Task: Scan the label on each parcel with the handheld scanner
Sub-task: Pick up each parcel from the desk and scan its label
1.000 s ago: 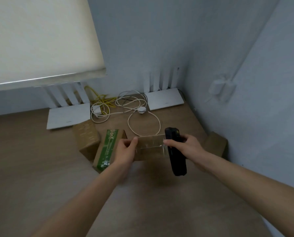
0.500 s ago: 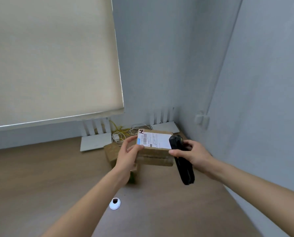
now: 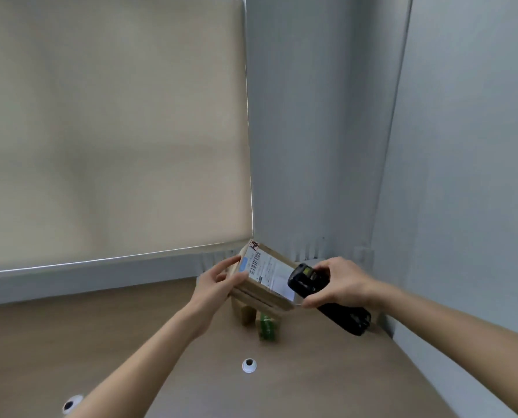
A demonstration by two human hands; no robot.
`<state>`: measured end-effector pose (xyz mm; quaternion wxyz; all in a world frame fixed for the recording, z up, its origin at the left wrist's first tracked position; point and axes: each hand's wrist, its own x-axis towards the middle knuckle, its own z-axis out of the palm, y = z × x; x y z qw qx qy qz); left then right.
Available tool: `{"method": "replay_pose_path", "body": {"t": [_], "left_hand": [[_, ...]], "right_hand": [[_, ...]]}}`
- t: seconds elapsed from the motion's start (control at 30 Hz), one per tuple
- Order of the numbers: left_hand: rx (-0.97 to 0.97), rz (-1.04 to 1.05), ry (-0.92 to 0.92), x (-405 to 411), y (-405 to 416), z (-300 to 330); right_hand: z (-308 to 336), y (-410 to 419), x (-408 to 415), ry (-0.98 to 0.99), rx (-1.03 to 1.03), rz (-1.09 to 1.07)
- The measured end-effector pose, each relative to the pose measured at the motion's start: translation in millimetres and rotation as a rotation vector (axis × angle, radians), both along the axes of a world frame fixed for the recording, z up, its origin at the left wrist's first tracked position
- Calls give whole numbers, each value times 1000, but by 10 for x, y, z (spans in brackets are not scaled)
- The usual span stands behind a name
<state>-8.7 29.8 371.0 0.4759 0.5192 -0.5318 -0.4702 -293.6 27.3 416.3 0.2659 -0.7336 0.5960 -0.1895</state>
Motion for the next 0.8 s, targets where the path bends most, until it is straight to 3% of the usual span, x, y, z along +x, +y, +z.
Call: {"method": "replay_pose_path", "body": {"t": [0.27, 0.8], "left_hand": [[-35, 81, -58, 218, 421, 341], [-90, 160, -48, 434, 798, 324]], "right_hand": [[470, 297, 248, 404, -111, 29], [607, 599, 513, 497, -198, 73]]}}
